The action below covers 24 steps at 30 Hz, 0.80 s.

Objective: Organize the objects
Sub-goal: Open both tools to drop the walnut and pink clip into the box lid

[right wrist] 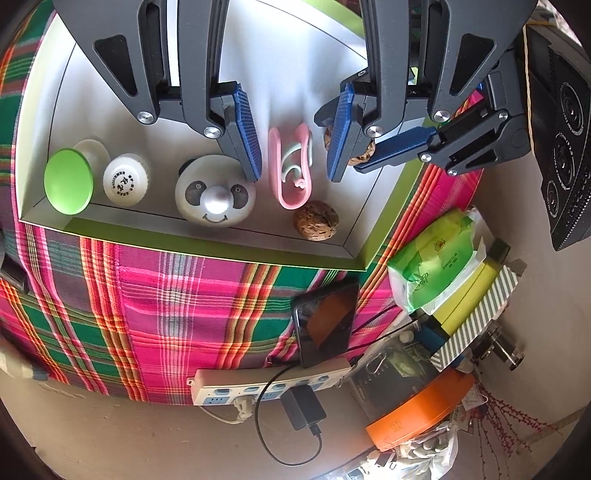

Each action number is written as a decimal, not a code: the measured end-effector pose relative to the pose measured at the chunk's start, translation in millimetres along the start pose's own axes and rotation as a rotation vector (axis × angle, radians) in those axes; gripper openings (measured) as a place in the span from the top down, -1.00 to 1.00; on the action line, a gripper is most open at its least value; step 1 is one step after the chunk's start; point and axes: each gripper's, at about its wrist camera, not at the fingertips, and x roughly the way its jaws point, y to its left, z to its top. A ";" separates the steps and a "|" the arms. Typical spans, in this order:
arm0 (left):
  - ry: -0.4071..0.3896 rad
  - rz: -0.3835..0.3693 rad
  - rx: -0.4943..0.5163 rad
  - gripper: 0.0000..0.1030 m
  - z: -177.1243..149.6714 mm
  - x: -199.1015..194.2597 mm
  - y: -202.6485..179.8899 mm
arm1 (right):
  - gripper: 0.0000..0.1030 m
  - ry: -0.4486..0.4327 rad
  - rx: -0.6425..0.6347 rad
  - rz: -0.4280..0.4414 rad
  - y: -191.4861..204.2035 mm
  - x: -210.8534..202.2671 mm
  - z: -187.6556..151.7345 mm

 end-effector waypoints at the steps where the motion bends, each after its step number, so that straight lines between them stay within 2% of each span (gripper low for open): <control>1: 0.000 0.001 -0.001 0.31 -0.4 -0.5 0.1 | 0.25 -0.003 0.003 0.001 0.2 -0.9 -0.4; 10: -0.021 -0.003 -0.010 0.29 -2.9 -11.2 -2.3 | 0.23 -0.043 0.022 0.007 2.9 -16.6 -4.6; 24: -0.049 -0.006 -0.034 0.29 -14.3 -33.1 -6.0 | 0.22 -0.113 0.036 -0.033 10.5 -47.2 -22.9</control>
